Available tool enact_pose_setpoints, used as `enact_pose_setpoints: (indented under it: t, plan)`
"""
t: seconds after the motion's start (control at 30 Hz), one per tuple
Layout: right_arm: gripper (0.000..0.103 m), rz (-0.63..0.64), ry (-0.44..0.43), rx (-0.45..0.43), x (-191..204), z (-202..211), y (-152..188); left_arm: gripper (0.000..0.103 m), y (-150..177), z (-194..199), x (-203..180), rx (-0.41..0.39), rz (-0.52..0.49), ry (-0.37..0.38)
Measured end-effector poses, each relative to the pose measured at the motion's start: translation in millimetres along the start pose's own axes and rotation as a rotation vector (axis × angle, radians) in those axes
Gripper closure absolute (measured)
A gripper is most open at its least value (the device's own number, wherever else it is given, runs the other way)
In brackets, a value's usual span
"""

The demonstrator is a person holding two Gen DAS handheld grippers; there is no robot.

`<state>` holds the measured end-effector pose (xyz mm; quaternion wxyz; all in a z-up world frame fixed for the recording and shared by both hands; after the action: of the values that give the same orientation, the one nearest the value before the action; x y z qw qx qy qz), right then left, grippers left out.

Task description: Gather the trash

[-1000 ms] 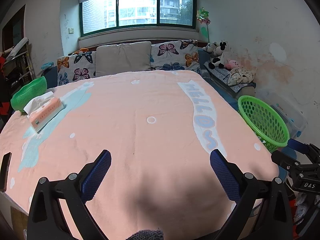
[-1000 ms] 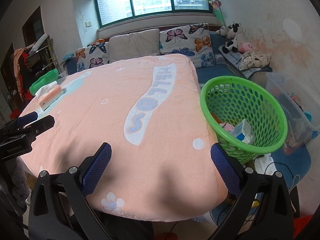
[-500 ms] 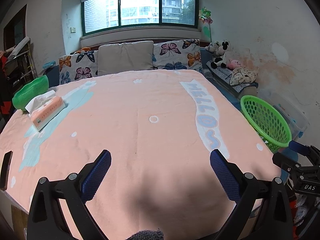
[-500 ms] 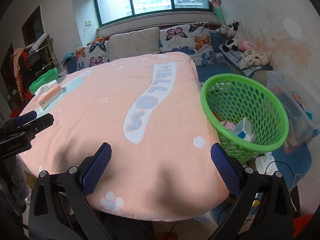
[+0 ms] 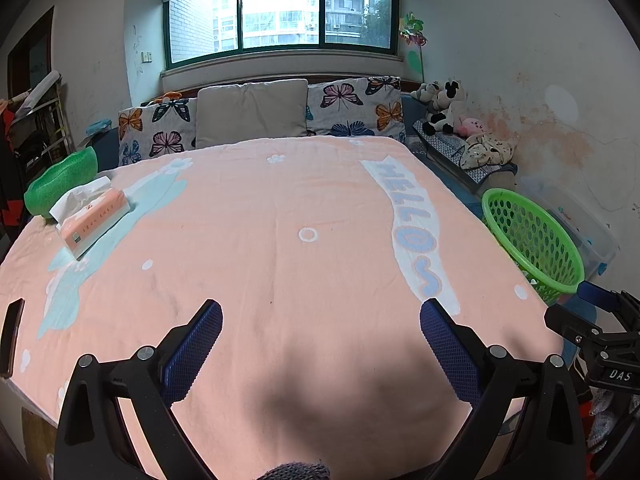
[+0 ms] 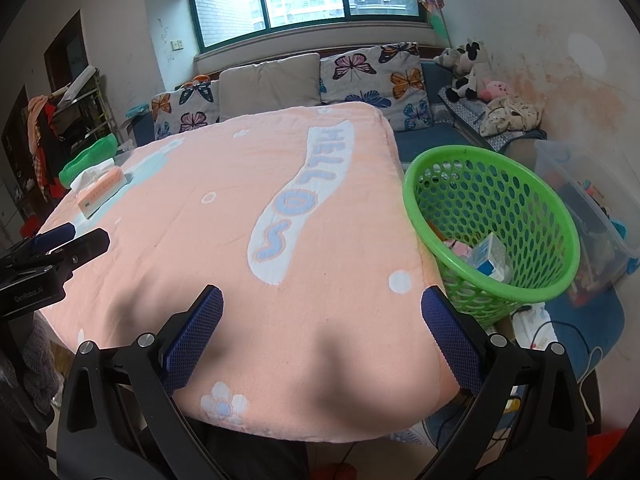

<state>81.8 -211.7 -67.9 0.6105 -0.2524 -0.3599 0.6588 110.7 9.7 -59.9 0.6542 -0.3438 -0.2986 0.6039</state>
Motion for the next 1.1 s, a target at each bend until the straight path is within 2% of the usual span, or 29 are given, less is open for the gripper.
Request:
enact_pose_setpoints:
  t: [1.1]
  plan:
    - [0.004,-0.002,-0.011,0.003,0.4,-3.7,3.2,0.007,3.8,-0.5,-1.7,-0.001,0.005,-0.012]
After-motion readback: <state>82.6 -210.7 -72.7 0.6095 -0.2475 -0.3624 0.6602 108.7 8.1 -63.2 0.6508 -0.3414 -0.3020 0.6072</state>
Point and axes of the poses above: each gripper's, at about its wrist camera, not at the fingertips, and z roughly against the way its jaws point, x to its left, y to its underside, the point moved 6 cm from there along -z, roughly the way its jaws point, and after that the axes turned 3 degrees about -x, right-handed, at the moved point
